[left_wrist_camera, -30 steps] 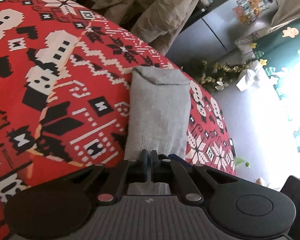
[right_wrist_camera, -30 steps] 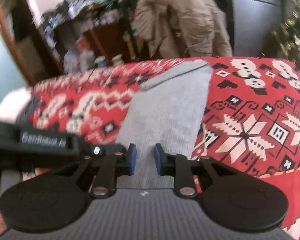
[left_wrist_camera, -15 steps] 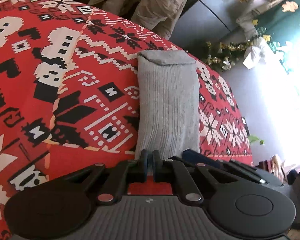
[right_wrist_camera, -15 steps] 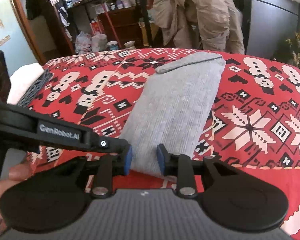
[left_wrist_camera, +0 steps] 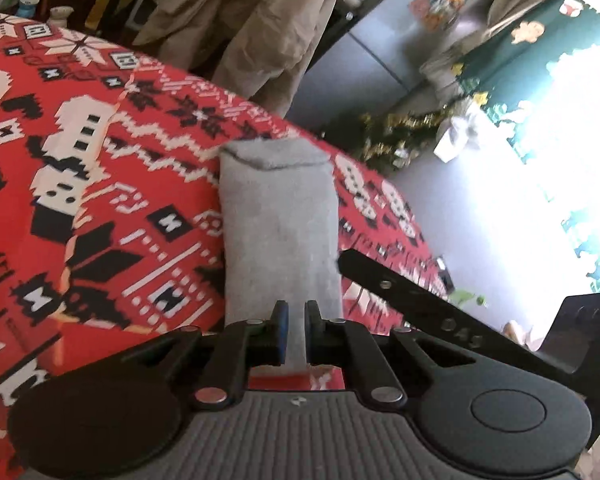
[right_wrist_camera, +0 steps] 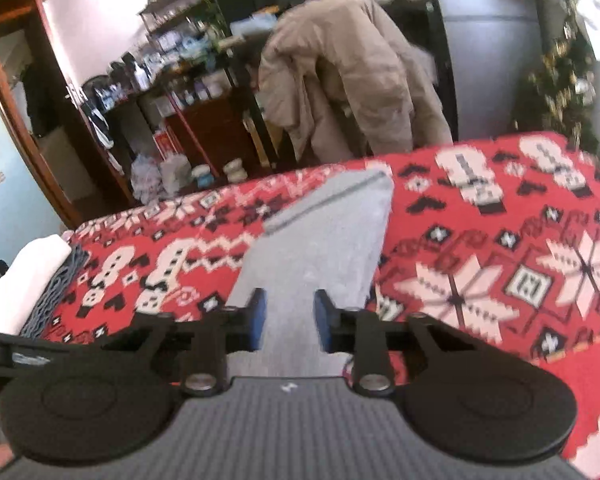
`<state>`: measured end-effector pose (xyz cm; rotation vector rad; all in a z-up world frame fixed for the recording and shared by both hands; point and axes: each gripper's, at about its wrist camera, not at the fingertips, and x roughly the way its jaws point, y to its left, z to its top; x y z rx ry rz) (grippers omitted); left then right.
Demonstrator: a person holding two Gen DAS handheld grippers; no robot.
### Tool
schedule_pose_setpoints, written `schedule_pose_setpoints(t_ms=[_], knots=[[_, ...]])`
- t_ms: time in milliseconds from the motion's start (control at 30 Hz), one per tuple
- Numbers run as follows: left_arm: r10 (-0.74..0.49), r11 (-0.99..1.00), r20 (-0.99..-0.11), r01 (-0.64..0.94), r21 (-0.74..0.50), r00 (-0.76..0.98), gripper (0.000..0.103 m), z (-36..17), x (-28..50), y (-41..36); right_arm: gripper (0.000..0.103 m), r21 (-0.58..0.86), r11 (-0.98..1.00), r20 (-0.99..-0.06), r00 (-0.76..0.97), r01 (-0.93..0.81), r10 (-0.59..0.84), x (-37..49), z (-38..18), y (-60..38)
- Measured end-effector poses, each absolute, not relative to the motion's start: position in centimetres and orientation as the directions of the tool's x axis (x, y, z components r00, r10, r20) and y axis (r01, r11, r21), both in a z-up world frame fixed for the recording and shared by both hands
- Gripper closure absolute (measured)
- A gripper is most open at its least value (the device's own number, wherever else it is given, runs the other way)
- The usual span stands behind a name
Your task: Fold clothes
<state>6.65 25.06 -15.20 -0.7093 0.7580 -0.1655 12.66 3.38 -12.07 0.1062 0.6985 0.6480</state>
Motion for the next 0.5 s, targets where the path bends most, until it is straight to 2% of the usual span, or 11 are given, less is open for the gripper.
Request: schedule_pose_setpoints(t_ms=[133, 233, 500], knots=[[-0.374, 0.757, -0.576, -0.119, -0.642, 0.727, 0.097, -15.4, 7.5, 25.0, 0.079, 0.307, 0.78, -0.555, 0.563, -0.545, 0.612, 13.0, -12.7, 4.7], [-0.36, 0.76, -0.597, -0.146, -0.633, 0.717, 0.097, -15.7, 7.6, 25.6, 0.08, 0.308, 0.779, -0.605, 0.519, -0.546, 0.604, 13.3, -13.7, 5.9], [-0.334, 0.736, -0.612, -0.207, -0.644, 0.717, 0.097, -16.0, 7.2, 27.9, 0.08, 0.194, 0.796, -0.648, 0.534, -0.573, 0.543, 10.7, -14.1, 7.3]])
